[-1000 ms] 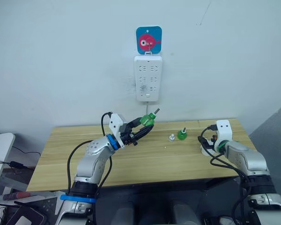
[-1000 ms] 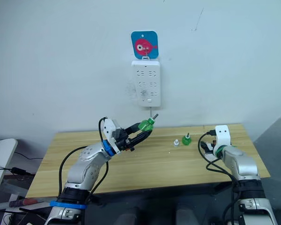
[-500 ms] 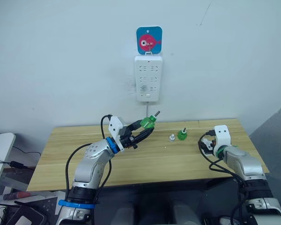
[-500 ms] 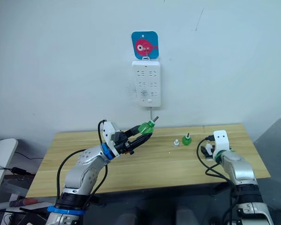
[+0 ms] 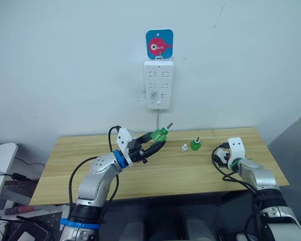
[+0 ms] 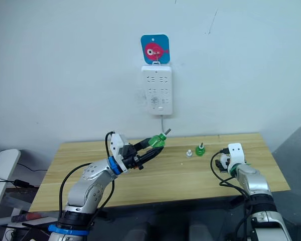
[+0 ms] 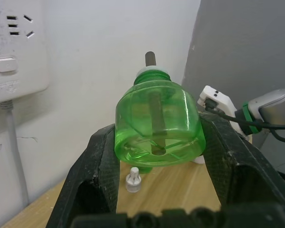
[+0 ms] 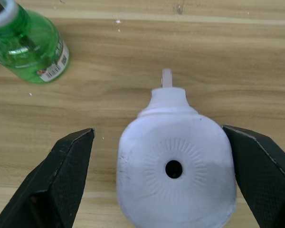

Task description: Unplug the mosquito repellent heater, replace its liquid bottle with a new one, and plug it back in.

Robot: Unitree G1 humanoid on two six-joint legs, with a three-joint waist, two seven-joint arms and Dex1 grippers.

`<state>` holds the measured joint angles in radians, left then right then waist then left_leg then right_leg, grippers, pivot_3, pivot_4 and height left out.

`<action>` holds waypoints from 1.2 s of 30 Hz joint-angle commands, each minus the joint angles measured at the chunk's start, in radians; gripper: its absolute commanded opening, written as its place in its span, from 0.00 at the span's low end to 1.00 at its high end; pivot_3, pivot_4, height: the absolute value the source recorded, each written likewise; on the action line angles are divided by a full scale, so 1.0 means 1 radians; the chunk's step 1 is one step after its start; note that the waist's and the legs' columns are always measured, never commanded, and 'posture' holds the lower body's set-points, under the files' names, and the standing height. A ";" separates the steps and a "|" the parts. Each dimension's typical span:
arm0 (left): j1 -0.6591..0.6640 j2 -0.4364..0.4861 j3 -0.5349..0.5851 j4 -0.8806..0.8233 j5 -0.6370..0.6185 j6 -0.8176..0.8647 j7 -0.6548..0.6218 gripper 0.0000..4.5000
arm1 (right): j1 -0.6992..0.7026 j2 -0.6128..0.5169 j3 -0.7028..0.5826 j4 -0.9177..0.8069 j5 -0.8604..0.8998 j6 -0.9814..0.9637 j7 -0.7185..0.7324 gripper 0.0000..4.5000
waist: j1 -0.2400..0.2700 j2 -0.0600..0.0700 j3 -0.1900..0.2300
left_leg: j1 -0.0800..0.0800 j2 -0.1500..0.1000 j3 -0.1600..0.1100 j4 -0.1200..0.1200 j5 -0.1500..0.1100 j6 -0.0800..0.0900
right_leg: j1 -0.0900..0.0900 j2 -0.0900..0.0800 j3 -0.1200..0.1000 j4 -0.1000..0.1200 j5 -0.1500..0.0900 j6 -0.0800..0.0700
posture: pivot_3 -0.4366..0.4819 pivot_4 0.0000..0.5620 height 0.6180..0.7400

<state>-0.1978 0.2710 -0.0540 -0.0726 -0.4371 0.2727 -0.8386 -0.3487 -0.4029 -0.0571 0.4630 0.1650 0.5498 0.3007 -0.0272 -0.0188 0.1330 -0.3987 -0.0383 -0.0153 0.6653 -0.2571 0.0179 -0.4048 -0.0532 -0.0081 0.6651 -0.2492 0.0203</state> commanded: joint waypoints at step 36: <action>-0.108 0.057 -0.047 0.060 -0.035 -0.064 -0.217 0.50 | -0.186 -0.046 -0.533 -0.296 0.840 0.726 0.235 0.66 | -0.001 0.001 -0.003 | 0.000 0.000 -0.001 0.000 0.000 0.000 | 0.001 0.000 -0.001 -0.001 0.000 0.000 | 0.42 0.18 1.00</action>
<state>-0.2824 0.3233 -0.0992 -0.0100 -0.4690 0.2388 -1.0227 -0.5278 -0.4387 -0.5499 0.1900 0.9271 1.2037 0.5331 -0.0280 -0.0177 0.1305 -0.3986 -0.0379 -0.0164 0.6650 -0.2571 0.0181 -0.4039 -0.0528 -0.0092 0.6643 -0.2492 0.0203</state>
